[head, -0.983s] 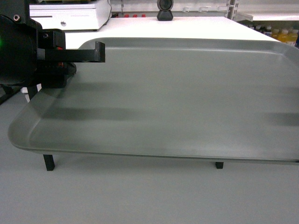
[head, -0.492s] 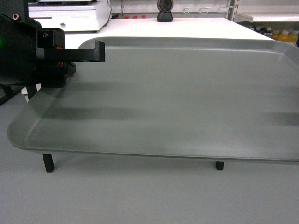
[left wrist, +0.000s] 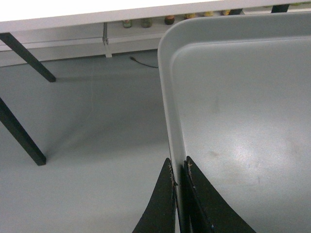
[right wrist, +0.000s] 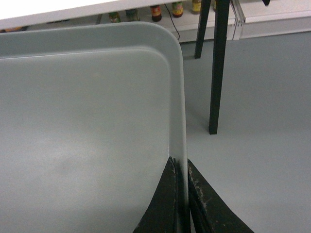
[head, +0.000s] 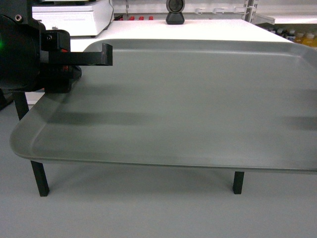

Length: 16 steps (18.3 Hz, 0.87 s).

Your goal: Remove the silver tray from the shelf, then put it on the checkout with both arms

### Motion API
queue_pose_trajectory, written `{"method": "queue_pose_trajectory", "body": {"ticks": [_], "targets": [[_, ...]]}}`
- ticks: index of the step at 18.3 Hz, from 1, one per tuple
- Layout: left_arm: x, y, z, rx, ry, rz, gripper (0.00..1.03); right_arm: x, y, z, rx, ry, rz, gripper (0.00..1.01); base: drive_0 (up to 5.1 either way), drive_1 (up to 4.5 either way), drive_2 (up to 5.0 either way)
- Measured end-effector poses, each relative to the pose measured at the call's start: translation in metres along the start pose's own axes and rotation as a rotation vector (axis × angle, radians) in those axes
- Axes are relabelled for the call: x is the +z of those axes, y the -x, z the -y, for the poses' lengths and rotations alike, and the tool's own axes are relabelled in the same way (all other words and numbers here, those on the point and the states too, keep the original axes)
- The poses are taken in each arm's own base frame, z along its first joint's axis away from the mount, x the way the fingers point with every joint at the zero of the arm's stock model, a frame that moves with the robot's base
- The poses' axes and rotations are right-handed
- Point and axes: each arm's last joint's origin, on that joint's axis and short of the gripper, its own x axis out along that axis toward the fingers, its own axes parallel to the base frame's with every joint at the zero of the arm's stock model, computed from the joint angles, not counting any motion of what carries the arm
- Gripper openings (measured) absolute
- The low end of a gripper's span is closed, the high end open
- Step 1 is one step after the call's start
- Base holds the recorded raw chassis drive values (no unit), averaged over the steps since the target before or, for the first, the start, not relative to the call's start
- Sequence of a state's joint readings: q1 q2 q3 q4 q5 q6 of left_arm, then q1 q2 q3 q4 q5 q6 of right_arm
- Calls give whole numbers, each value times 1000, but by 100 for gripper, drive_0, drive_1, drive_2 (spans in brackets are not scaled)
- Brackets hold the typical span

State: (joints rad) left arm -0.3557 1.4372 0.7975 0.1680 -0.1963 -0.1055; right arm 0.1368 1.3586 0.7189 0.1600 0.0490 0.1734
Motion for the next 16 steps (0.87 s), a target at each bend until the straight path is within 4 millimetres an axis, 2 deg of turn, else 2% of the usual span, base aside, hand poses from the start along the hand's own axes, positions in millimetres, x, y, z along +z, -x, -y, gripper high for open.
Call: {"method": "queue_pose_trajectory", "body": {"ticks": [16], "targets": [[0,0,-1,1,1,-2,3,-1,0,0,0,2,-6,3,0,0,0]]}}
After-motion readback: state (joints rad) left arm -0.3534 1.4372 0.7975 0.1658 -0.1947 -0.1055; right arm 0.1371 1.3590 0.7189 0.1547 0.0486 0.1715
